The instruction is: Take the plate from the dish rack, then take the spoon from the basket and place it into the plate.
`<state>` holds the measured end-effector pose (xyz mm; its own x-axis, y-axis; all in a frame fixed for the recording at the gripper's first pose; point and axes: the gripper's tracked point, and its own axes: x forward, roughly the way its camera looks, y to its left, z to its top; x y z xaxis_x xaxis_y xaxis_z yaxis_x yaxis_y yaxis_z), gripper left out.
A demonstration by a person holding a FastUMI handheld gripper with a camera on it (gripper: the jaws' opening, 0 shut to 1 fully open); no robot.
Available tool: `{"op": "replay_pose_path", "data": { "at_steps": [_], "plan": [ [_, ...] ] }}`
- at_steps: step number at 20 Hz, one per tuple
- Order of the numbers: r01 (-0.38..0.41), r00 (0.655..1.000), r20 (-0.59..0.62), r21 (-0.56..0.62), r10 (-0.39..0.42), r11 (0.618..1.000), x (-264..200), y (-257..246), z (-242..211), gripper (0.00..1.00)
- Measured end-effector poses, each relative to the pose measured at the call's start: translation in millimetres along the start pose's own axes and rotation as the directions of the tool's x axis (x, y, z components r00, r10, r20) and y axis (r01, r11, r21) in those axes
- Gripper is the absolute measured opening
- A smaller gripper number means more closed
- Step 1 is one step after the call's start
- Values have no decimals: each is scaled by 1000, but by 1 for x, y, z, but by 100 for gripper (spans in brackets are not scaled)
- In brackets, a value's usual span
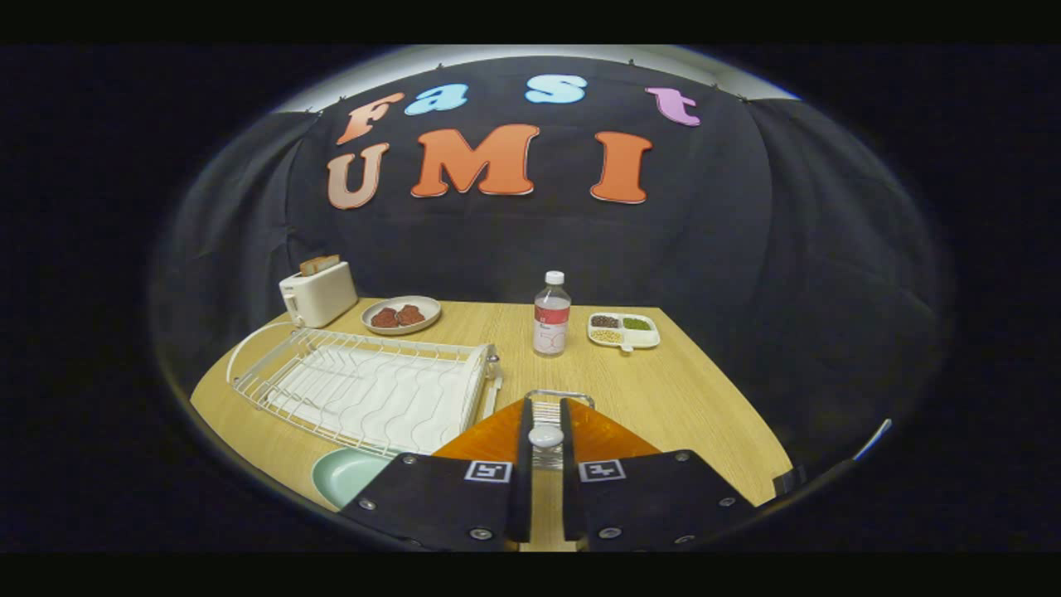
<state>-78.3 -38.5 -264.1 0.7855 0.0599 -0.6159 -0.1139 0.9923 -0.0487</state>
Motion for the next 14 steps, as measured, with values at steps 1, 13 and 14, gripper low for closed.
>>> {"op": "replay_pose_path", "data": {
  "at_steps": [1,13,14],
  "plan": [
    [1,1000,6,-2,-1,1000,-5,-1,6,15],
    [-83,996,-31,-21,83,996,-61,27,0,15],
    [-94,995,-37,-16,93,995,-64,31,-3,15]
  ]
}}
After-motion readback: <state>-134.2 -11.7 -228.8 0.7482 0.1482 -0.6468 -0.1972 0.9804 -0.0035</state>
